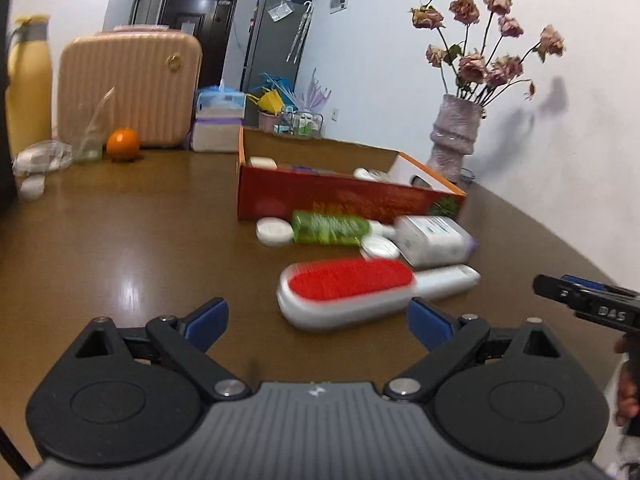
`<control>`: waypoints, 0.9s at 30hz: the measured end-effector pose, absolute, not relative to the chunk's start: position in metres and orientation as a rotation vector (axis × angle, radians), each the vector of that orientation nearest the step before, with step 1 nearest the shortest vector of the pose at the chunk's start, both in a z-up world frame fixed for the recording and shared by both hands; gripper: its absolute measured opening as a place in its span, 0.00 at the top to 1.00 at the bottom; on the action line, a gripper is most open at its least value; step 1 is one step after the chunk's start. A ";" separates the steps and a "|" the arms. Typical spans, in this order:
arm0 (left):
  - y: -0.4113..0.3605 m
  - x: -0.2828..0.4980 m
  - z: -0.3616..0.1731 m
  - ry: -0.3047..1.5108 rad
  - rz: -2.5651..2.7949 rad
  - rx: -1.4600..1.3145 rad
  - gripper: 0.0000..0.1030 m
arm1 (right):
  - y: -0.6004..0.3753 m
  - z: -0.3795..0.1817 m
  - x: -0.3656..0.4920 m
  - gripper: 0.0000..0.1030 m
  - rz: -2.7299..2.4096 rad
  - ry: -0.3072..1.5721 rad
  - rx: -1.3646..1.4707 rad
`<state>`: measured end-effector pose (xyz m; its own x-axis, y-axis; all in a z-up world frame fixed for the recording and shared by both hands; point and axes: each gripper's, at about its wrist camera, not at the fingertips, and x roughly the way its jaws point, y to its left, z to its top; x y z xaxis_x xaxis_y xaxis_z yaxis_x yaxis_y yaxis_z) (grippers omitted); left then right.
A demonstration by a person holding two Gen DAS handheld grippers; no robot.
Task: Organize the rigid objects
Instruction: 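Grasp the flat white round lid with the left tool while the right tool grasps the white screw cap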
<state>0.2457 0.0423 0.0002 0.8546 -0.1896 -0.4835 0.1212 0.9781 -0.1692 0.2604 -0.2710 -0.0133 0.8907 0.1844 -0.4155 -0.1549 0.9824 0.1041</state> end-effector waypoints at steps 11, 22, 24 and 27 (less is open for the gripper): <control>0.058 0.388 -0.012 0.675 -0.242 -0.044 0.28 | -0.186 -0.011 0.372 0.59 0.427 0.551 0.025; 0.049 0.422 -0.034 0.654 -0.244 0.109 0.34 | -0.130 -0.032 0.410 0.48 0.338 0.607 -0.139; 0.051 0.424 -0.035 0.657 -0.242 0.097 0.49 | -0.127 -0.032 0.410 0.48 0.331 0.616 -0.161; 0.051 0.423 -0.034 0.650 -0.265 0.092 0.61 | -0.123 -0.033 0.409 0.44 0.331 0.627 -0.195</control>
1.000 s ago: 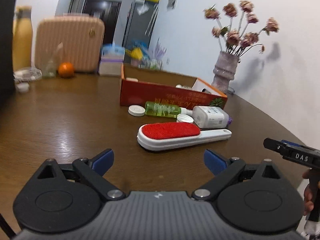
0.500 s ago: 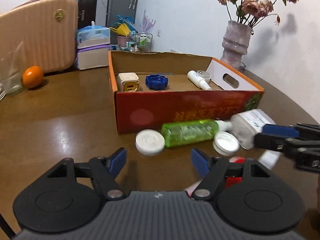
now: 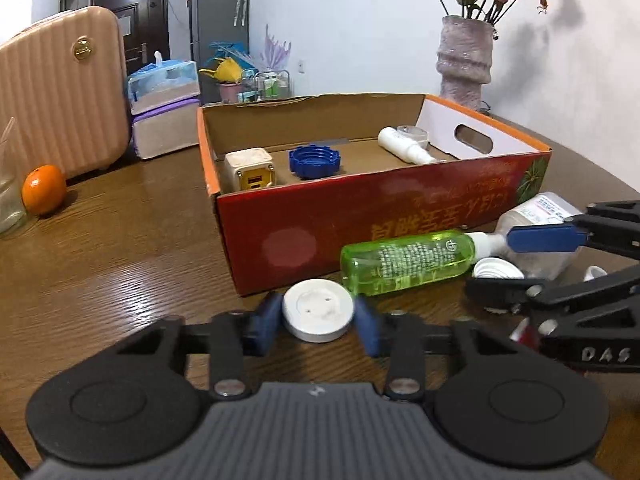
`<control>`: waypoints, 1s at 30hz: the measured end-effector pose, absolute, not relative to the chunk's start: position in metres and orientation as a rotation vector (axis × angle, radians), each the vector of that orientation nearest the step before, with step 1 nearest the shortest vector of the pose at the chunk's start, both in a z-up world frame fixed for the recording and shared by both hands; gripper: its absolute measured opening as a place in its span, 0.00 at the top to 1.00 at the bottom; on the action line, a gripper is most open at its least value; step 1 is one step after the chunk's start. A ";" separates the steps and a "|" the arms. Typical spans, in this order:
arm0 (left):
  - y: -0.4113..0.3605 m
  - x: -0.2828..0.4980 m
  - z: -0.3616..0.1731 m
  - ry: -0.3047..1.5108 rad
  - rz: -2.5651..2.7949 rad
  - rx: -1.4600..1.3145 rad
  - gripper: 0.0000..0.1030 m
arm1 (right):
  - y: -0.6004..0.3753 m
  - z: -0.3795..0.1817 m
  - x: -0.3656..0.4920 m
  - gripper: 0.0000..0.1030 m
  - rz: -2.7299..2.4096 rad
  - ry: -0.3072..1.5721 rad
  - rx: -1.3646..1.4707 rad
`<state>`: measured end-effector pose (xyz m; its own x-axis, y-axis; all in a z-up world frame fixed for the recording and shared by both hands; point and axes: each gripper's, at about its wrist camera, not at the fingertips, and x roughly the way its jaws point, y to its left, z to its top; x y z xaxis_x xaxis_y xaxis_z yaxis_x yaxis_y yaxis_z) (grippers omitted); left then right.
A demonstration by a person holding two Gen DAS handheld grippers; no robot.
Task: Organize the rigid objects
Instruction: 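Grasp the flat white round lid with the left tool while the right tool grasps the white screw cap, then carry the white lid and white screw cap toward the cardboard box with both tools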
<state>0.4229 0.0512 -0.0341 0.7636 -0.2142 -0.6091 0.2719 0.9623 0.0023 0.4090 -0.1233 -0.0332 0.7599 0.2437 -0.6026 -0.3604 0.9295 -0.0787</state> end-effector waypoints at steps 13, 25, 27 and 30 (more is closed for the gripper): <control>0.057 0.329 0.000 0.490 -0.145 -0.007 0.61 | -0.128 -0.045 0.413 0.62 0.321 0.667 -0.092; 0.061 0.199 0.032 0.380 -0.127 -0.089 0.61 | -0.137 0.017 0.317 0.62 0.392 0.439 -0.042; 0.058 0.176 0.035 0.366 -0.136 -0.077 0.61 | -0.142 0.023 0.294 0.62 0.404 0.415 -0.012; 0.055 0.148 0.039 0.346 -0.150 -0.071 0.61 | -0.153 0.030 0.259 0.62 0.393 0.378 0.031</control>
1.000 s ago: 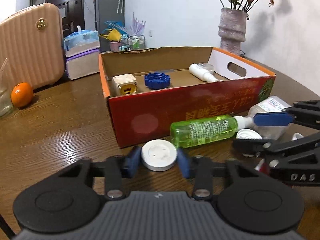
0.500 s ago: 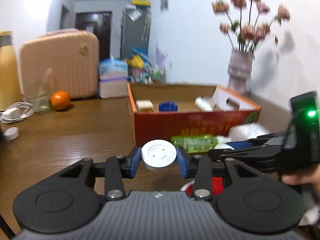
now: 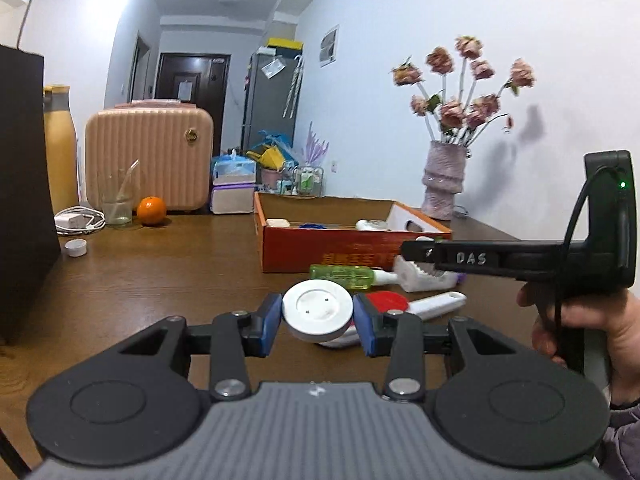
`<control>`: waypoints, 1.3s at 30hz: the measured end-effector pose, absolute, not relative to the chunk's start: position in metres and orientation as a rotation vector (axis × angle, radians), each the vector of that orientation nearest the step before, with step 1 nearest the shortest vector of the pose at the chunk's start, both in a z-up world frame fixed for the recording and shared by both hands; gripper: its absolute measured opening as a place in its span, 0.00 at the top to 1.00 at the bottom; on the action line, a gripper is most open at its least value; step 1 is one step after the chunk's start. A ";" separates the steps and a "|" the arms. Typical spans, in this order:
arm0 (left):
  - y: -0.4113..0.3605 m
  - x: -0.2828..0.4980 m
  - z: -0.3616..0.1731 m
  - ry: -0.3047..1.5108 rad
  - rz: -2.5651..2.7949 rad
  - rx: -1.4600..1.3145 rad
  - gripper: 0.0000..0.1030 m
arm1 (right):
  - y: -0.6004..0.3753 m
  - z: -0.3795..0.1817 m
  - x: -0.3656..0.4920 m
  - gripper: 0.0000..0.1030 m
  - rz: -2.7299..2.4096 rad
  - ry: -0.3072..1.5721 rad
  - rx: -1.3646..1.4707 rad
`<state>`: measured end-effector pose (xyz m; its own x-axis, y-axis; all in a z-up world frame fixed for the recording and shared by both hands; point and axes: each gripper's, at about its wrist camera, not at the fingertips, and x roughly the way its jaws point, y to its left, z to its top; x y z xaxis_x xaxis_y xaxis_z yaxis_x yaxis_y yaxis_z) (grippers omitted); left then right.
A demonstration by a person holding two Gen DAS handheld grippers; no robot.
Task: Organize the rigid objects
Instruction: 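Carry the white lid and white screw cap toward the cardboard box with both tools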
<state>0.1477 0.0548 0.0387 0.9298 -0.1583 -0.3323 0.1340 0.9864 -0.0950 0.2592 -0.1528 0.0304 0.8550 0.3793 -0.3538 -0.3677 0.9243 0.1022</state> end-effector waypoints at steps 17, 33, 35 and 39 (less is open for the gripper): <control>0.027 0.066 0.079 0.162 -0.158 -0.009 0.61 | -0.196 0.040 0.107 0.62 0.300 0.162 -0.012; 0.024 0.153 0.057 0.233 -0.154 -0.025 0.61 | -0.209 0.018 0.184 0.62 0.248 0.246 0.051; 0.024 0.170 0.060 0.236 -0.156 -0.013 0.61 | -0.206 0.022 0.201 0.62 0.251 0.244 0.042; 0.026 0.212 0.069 0.233 -0.163 0.003 0.61 | -0.202 0.033 0.243 0.62 0.271 0.243 0.033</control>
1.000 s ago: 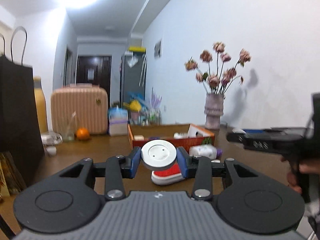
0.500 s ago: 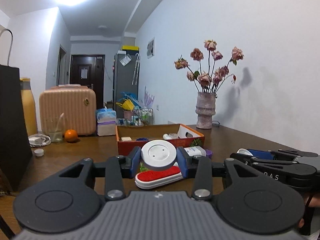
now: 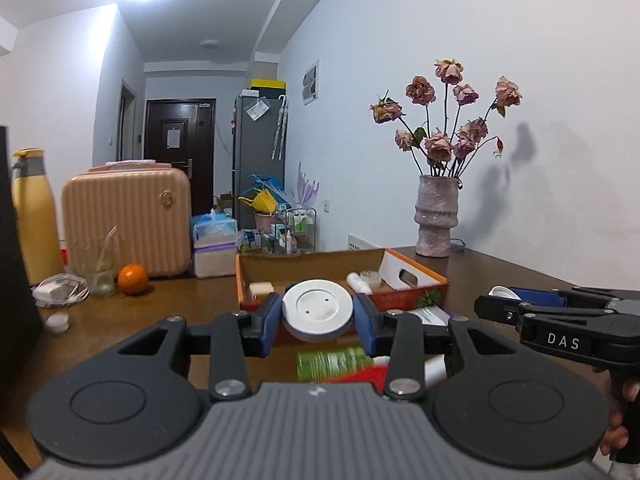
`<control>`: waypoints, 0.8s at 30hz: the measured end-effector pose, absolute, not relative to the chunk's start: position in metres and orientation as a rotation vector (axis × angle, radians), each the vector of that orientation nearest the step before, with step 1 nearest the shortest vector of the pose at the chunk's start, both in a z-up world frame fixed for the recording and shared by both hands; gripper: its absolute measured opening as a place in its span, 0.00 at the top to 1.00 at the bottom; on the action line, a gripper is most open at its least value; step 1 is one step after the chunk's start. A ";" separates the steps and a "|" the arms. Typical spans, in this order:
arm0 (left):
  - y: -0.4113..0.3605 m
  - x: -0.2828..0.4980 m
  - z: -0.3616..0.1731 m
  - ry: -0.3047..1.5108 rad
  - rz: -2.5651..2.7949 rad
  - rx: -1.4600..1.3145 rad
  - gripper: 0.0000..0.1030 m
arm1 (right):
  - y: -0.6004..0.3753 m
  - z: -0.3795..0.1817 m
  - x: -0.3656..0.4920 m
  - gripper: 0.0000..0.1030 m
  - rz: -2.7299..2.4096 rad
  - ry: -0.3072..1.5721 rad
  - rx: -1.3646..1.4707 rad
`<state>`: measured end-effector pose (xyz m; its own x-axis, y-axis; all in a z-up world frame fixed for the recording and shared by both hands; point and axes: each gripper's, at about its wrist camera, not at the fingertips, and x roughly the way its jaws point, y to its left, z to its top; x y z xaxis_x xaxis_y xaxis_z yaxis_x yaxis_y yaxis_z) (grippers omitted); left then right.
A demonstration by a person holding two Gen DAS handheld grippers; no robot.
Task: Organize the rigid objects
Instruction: 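Carry the white lid and white screw cap toward the cardboard box with both tools, then open the left tool over the box to drop the lid while the right tool drops the screw cap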
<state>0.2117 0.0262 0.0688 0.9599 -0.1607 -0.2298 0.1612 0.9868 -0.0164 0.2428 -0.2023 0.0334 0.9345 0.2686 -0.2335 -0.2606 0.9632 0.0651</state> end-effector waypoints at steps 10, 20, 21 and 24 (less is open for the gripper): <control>0.036 0.378 0.073 0.423 -0.228 -0.021 0.61 | -0.198 0.055 0.402 0.62 0.344 0.356 0.054; 0.037 0.558 0.031 0.827 -0.250 0.020 0.61 | -0.167 0.030 0.605 0.62 0.407 0.732 -0.002; 0.037 0.570 0.025 0.870 -0.252 0.024 0.61 | -0.164 0.025 0.619 0.62 0.402 0.761 -0.013; 0.038 0.595 0.012 0.926 -0.218 0.047 0.56 | -0.152 0.007 0.655 0.60 0.385 0.865 -0.048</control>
